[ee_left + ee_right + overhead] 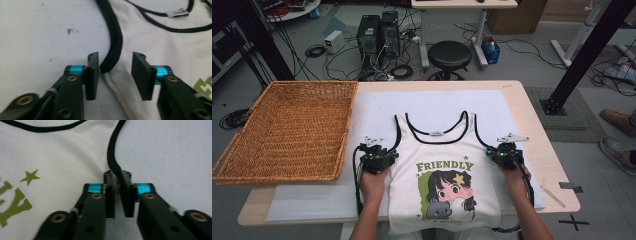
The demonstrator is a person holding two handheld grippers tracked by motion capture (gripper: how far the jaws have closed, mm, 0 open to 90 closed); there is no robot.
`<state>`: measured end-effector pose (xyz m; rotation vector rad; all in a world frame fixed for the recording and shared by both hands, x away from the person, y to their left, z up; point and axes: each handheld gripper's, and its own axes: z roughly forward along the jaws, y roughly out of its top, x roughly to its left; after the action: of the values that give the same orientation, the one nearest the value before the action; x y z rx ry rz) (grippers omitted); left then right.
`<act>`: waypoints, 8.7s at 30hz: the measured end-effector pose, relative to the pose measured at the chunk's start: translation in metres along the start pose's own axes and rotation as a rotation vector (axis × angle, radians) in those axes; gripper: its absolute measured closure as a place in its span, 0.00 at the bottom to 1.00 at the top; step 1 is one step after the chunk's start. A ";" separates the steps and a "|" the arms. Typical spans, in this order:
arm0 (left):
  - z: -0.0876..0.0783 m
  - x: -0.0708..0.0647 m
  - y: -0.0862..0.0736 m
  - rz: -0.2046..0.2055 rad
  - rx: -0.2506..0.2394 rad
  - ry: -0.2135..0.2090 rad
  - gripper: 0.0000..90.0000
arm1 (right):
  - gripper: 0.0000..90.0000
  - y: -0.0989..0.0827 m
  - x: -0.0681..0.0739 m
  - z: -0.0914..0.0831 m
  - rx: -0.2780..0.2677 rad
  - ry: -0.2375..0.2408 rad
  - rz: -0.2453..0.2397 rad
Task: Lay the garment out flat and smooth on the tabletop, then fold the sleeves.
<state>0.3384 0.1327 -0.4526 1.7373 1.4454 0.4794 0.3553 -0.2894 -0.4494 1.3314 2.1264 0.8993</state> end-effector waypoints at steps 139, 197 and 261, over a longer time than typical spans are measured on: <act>-0.036 -0.008 0.054 0.215 -0.434 -0.307 0.96 | 0.97 0.079 -0.006 -0.026 -0.330 0.186 -0.129; -0.073 -0.032 -0.074 0.119 -0.058 -0.353 0.93 | 0.96 -0.086 0.043 -0.099 -0.163 0.335 -0.055; 0.018 0.030 0.031 0.002 -0.121 -0.236 0.94 | 0.77 0.038 -0.022 0.035 -0.084 0.143 0.035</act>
<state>0.3796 0.1543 -0.4457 1.6387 1.2232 0.3427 0.4116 -0.2876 -0.4441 1.3003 2.1508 1.1163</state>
